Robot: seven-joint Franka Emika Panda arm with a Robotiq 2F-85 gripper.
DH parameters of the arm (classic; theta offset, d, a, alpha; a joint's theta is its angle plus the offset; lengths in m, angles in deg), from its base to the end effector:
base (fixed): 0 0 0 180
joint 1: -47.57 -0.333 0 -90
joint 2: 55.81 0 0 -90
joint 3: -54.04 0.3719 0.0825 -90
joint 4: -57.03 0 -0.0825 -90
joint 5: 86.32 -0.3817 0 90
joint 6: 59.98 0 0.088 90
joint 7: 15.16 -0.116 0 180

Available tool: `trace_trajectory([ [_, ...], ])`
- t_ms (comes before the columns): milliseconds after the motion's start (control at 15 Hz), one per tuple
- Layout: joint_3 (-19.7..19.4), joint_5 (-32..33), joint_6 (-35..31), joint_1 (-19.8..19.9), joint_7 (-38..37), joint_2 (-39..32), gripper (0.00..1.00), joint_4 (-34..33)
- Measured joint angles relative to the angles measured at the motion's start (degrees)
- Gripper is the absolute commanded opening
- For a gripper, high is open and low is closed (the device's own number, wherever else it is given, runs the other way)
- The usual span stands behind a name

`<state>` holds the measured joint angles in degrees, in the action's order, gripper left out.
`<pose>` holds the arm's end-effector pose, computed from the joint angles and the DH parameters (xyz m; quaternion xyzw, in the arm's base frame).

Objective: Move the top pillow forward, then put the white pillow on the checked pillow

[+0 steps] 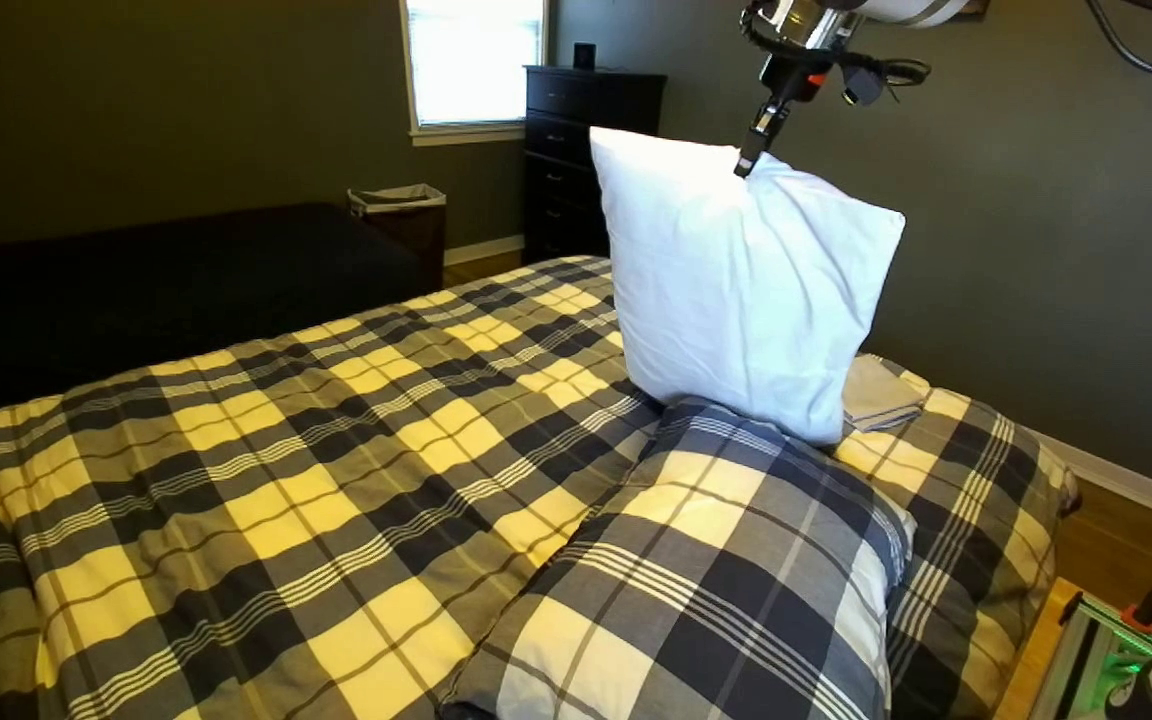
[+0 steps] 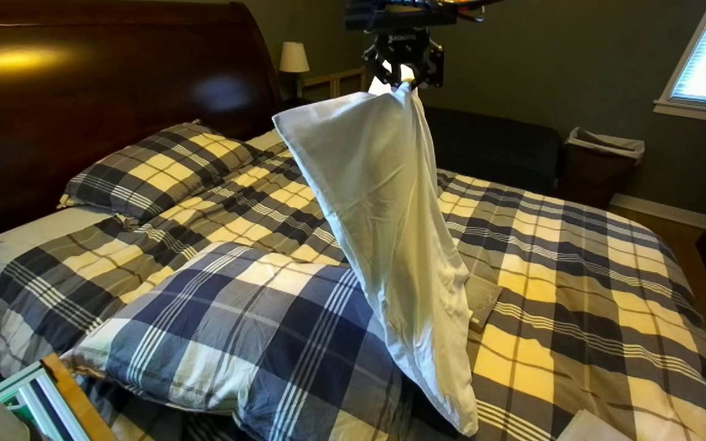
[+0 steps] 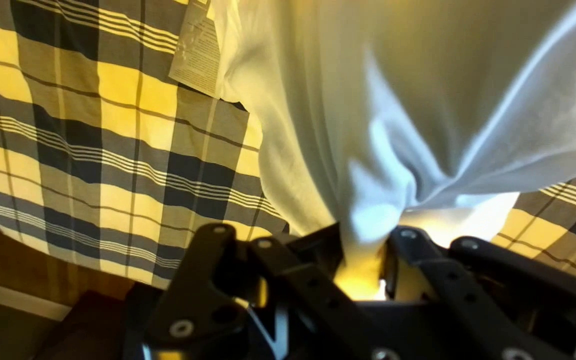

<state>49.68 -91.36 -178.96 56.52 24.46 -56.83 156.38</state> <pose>0.5850 -0.1327 0.6342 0.9634 0.2101 0.1628 0.0355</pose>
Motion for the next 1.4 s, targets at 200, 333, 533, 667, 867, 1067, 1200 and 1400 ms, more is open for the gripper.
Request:
trace_trajectory([
  [200, -0.16, 0.00, -0.02, 0.00, 0.00, -0.58, 0.06, -0.12],
  [333, -0.18, 0.00, -0.02, 0.00, 0.00, -0.58, 0.02, -0.18],
  [533, -0.14, 0.06, 0.03, -0.18, 0.07, -0.69, 0.02, 0.18],
  [667, 0.23, 0.43, 0.80, -1.10, -0.04, -0.40, 0.02, 1.09],
  [867, 1.68, 2.81, 4.72, -3.58, -1.58, 2.11, 0.02, 3.95],
  [1067, 3.43, 7.86, 9.11, -6.08, -5.13, 6.40, 0.02, 7.93],
  [1200, 4.51, 10.85, 12.41, -7.42, -6.83, 9.66, 0.02, 10.23],
  [1400, 5.65, 11.92, 18.44, -9.49, -7.86, 14.59, 0.02, 12.38],
])
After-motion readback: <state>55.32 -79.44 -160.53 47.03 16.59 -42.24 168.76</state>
